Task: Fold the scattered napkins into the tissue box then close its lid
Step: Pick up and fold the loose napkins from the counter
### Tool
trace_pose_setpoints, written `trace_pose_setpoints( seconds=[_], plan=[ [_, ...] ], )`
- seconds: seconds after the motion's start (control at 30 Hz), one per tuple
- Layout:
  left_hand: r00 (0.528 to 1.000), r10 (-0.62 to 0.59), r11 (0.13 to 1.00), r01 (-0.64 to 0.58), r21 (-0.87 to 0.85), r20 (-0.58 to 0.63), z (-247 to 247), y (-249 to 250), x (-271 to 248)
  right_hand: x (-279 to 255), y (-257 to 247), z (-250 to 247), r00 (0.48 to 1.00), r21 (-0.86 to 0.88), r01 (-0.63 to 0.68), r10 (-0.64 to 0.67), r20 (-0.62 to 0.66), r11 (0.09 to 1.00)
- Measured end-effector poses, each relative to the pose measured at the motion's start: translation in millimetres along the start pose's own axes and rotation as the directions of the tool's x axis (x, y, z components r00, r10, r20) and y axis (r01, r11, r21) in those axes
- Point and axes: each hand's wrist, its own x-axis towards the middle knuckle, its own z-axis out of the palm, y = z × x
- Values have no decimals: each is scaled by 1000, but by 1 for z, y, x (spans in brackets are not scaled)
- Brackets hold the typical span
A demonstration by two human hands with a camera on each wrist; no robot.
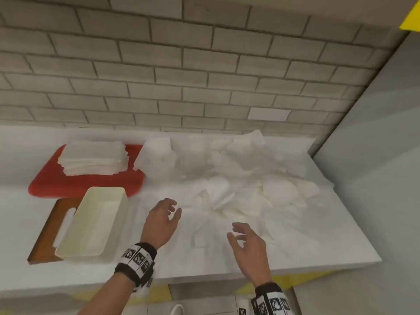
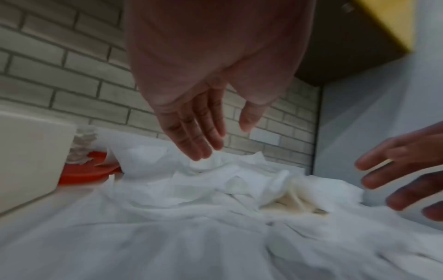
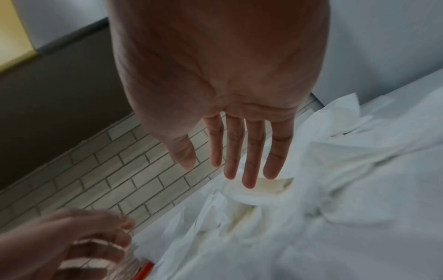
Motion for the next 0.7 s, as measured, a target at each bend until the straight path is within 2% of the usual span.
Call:
trace_pose_setpoints(
  seconds=[0.03,0.1,0.17,0.3,0.37,0.43,0.53,0.6,0.7],
  plan=[
    [998,-52,999,52,-9,-36,6,-6,26,23,-5,2,1000,14,16,-16,-21,1000],
    [975,-223,975,223,-6,-17,12,-14,67,68,-18,2,999,41,13,-11,-42,999],
    [929,-370,929,370,-7,32,18,-23,103,114,-31,2,999,42,6,-4,-48,999],
    [786,-601,794,608,-9,146,40,-48,150,195,-33,15,997,-21,-80,79,-22,997],
    [746,-641,751,658,-50,184,47,-51,163,226,-27,22,985,-74,-163,166,41,984],
    [759,-621,754,647,-114,195,51,-46,166,243,-20,30,956,-162,-224,249,157,961],
    [796,-578,753,605,-259,181,47,-36,161,243,-14,33,959,-244,-107,164,230,964],
    [821,-534,720,566,-402,202,36,-24,149,234,-15,24,971,-162,-22,60,233,987],
    [846,-448,707,534,-464,291,20,-13,114,214,-28,1,978,37,72,-78,195,997]
  ],
)
